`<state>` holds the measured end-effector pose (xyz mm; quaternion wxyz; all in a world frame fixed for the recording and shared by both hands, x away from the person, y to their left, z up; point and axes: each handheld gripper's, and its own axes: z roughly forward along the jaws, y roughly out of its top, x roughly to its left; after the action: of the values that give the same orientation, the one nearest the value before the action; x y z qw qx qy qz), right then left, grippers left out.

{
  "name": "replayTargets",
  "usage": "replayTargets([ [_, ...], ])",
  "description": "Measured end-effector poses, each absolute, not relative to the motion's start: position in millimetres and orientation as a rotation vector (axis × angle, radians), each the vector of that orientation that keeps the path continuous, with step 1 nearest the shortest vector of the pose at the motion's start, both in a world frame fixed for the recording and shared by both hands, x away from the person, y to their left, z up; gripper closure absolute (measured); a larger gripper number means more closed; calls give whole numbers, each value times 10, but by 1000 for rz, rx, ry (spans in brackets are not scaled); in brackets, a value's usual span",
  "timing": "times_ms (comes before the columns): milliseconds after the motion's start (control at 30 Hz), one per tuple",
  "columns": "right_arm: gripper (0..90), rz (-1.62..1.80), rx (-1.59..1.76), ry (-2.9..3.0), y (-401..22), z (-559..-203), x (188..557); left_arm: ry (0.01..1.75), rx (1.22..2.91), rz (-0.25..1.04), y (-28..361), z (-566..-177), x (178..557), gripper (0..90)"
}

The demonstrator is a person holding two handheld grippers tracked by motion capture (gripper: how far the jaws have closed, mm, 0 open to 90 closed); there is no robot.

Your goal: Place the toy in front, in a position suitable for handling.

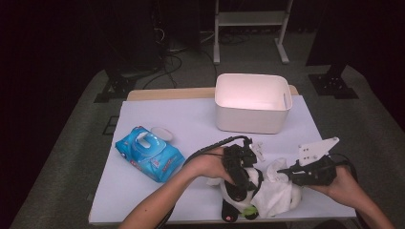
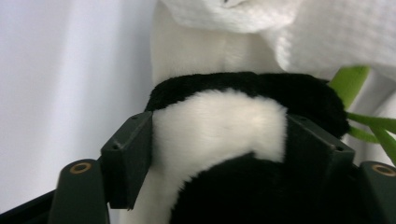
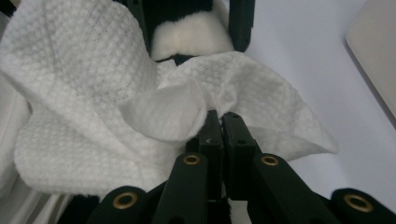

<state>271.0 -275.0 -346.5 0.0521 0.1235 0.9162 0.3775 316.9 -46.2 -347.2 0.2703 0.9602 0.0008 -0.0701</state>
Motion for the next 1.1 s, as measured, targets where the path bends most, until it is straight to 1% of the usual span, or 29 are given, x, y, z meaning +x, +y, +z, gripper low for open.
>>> replayTargets([
  [67,868,1149,392,2785,-2758,-3473,2712,28,2564,-227,-450,-3509,3212,274],
  [133,868,1167,408,2781,-2778,-3487,2729,6,2542,-217,-417,-3511,3217,356],
  [167,868,1184,415,2776,-2792,-3492,2746,-8,2531,-191,-394,-3493,3217,432],
  [200,868,1193,421,2770,-2807,-3487,2763,-16,2522,-173,-376,-3478,3218,488],
  [267,867,1221,444,2755,-2842,-3458,2796,-33,2510,-134,-341,-3418,3234,541],
  [300,866,1247,454,2742,-2864,-3439,2820,-37,2510,-123,-330,-3384,3237,551],
  [500,865,1283,455,2703,-2840,-3345,2952,-56,2523,54,-244,-3160,3286,560],
  [600,859,1257,429,2679,-2762,-3272,3038,-38,2510,101,-177,-3114,3361,557],
  [633,858,1246,433,2678,-2738,-3260,3055,-27,2514,109,-150,-3142,3397,554],
  [733,859,1202,413,2708,-2621,-3300,3133,17,2515,72,-88,-3275,3450,518],
  [833,862,1187,404,2751,-2521,-3388,3172,61,2486,39,-13,-3298,3453,451],
  [933,862,1176,393,2768,-2491,-3384,3167,60,2487,65,8,-3226,3410,398],
  [1100,861,1124,386,2781,-2460,-3351,3127,52,2453,94,115,-3029,3331,386],
])
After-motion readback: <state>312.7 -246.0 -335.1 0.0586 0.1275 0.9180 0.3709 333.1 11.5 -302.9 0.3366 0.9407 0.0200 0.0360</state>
